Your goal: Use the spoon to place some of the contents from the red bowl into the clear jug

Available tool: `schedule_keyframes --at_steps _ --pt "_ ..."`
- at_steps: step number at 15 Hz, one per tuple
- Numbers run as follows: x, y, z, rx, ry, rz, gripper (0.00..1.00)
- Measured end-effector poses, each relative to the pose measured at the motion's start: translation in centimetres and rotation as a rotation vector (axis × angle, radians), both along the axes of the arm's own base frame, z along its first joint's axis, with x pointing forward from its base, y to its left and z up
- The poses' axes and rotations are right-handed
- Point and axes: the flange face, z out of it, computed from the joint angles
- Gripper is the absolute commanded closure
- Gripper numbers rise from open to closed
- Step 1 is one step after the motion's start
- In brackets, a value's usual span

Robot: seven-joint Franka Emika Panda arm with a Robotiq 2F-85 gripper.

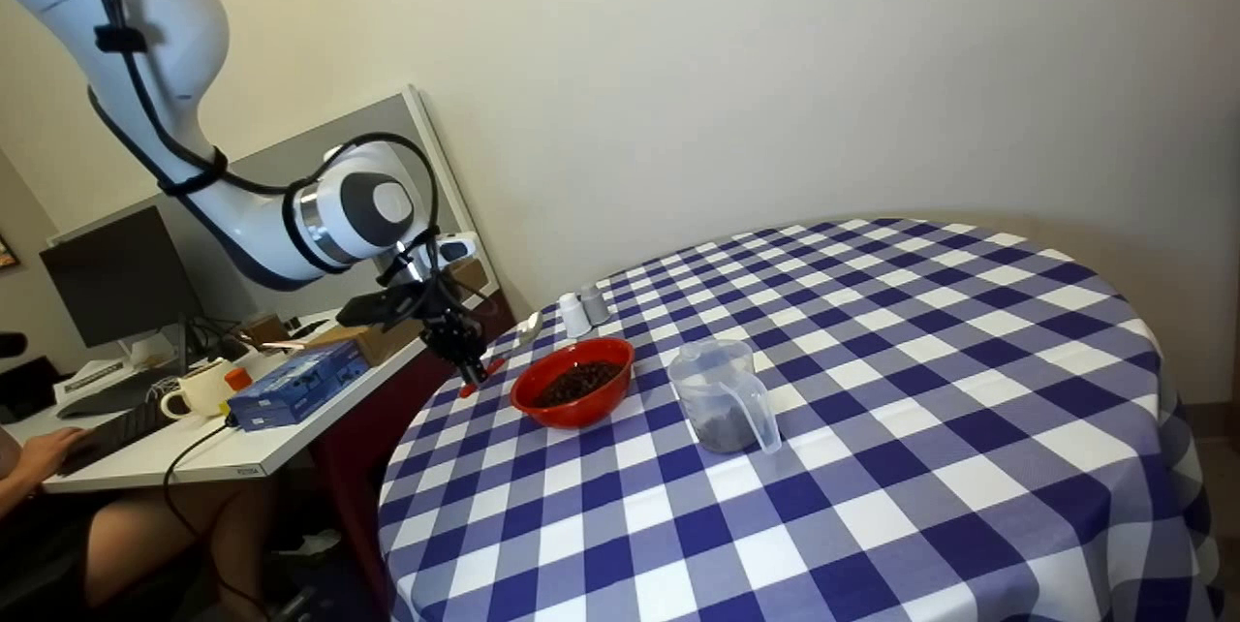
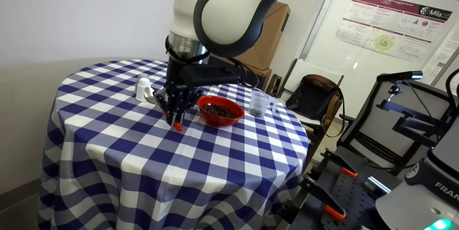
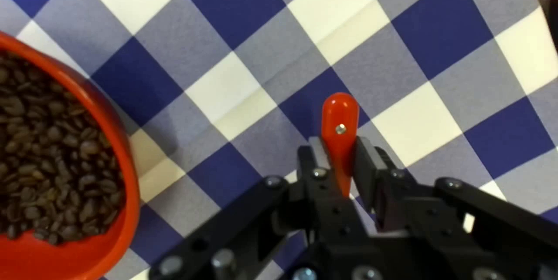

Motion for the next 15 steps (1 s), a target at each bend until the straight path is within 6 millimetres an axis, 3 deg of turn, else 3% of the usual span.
schedule_keyframes --at_steps 6,15 --pt "0.0 -1.0 5.4 -0.012 0.078 0.058 0.95" --pt "-0.3 -7.4 12.8 -0.201 0.245 0.166 0.95"
